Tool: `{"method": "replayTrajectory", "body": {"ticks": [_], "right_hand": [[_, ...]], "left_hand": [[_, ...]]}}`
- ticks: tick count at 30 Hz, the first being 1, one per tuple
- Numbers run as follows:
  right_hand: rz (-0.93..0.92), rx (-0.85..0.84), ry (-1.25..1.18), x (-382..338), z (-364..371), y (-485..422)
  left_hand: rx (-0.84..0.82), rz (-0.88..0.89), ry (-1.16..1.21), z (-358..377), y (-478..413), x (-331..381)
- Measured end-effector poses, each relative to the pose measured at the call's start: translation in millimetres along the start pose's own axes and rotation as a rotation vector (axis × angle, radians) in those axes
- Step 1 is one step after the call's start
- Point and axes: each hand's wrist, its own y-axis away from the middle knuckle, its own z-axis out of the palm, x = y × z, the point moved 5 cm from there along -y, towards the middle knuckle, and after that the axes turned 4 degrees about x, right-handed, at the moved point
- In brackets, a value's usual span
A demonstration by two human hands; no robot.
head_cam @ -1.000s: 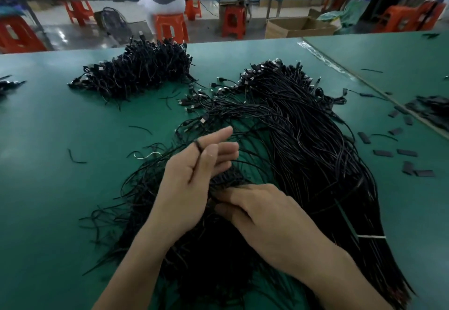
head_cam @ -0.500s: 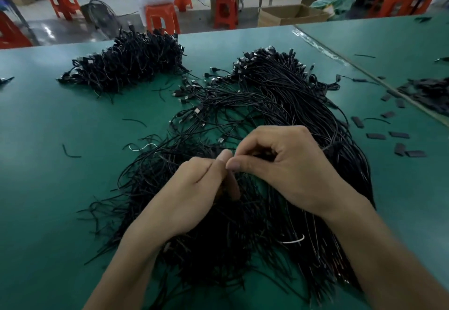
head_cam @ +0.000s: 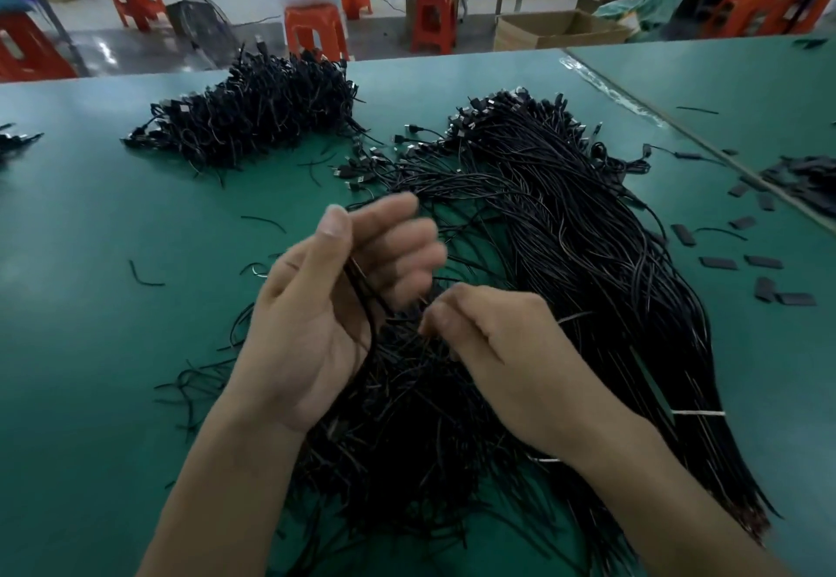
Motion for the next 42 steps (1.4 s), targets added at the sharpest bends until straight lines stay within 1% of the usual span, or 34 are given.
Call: {"method": "replayTrajectory", "body": {"ticks": [1,2,3,5,6,7,8,9,10,11,13,15,18,20,24,26,30,33,36,42], "right_hand": [[-0.06,-0.025,0.034,-5,2,3],[-0.12,-0.035,0.074,-11,2,4],[-0.164,-0.033,0.111,-15,1,5],[-0.198,-0.038,0.162,-19,-2,2],[-0.206,-0.058,0.165,-20,-3,0],[-0.211,-0.081,0.152,-20,-5,-3],[-0.209,-0.096,0.13,-18,-8,-5],[-0.196,-0.1,0.105,-16,-12,-8],[-0.173,-0.092,0.077,-12,-16,-11],[-0.152,-0.072,0.035,-9,-21,-15],[-0.127,-0.013,-0.083,-3,-31,-20],[-0.121,0.009,-0.201,-1,-34,-23],[-0.134,0.012,-0.34,-2,-30,-27],[-0.124,0.034,-0.383,0,-27,-29],[-0.087,0.103,-0.366,5,-23,-30],[-0.064,0.12,-0.326,7,-20,-30],[-0.018,0.104,-0.312,12,-16,-27],[0.011,0.058,-0.307,13,-13,-24],[0.025,0.021,-0.245,14,-11,-22],[0.039,-0.049,-0.15,11,-8,-17]], "left_hand": [[0.049,0.036,-0.003,-2,-2,-1],[0.098,0.081,-0.06,-3,-2,-2],[0.142,0.135,-0.172,-4,-2,-3],[0.176,0.256,-0.516,0,0,-3],[0.148,0.285,-0.698,3,1,-5],[0.108,0.267,-0.853,5,1,-9],[0.079,0.21,-0.969,5,1,-13],[0.063,0.127,-1.037,4,0,-17],[0.042,0.029,-1.051,2,0,-21],[0.016,-0.079,-1.008,1,1,-24],[-0.031,-0.268,-0.851,1,4,-30],[-0.049,-0.327,-0.769,1,6,-28],[-0.069,-0.31,-0.649,3,6,-21],[-0.099,-0.302,-0.527,5,6,-16],[-0.157,-0.264,-0.253,7,7,-8],[-0.163,-0.256,-0.177,6,7,-6],[-0.096,-0.269,-0.104,2,5,-9],[-0.095,-0.275,-0.046,1,3,-10],[-0.091,-0.226,0.028,1,0,-9],[0.036,-0.123,0.044,-6,-4,-7]]}}
